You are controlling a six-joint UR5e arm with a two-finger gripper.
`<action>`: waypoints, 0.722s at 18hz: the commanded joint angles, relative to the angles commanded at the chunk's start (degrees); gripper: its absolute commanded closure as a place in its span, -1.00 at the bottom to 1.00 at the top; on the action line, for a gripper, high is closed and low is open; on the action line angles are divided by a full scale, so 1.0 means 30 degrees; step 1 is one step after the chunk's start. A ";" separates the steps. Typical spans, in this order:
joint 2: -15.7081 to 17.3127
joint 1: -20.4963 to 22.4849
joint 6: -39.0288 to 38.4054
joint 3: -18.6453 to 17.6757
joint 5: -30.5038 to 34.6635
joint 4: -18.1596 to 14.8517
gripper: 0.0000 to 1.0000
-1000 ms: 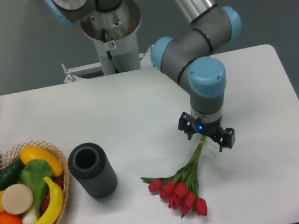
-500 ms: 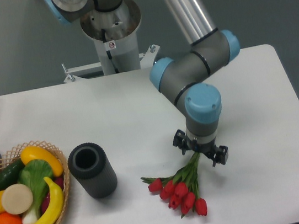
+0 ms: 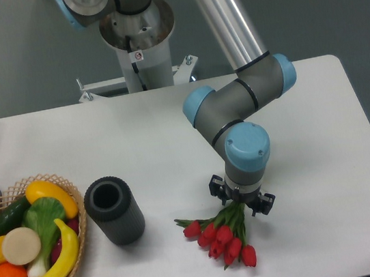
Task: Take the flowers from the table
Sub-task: 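Close the gripper around the tulip stems, then lift the red tulip bouquet up off the table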
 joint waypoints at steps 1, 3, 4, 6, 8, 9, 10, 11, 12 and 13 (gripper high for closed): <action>0.0059 0.0029 -0.0087 0.0029 -0.0001 0.0000 1.00; 0.0263 0.0059 -0.1107 0.0029 -0.0030 0.0000 1.00; 0.0410 0.0059 -0.1403 0.0058 -0.0001 0.0000 1.00; 0.0965 0.0117 -0.1465 0.0087 0.0058 -0.0436 1.00; 0.1347 0.0408 -0.1436 0.0437 0.0087 -0.1489 1.00; 0.1552 0.0613 -0.1436 0.0758 0.0058 -0.1958 1.00; 0.1641 0.0848 -0.1436 0.1138 0.0058 -0.2427 1.00; 0.1641 0.0879 -0.1407 0.1577 0.0058 -0.2925 1.00; 0.1671 0.0879 -0.1319 0.2017 0.0087 -0.3452 1.00; 0.1671 0.0937 -0.1289 0.2427 0.0116 -0.3747 1.00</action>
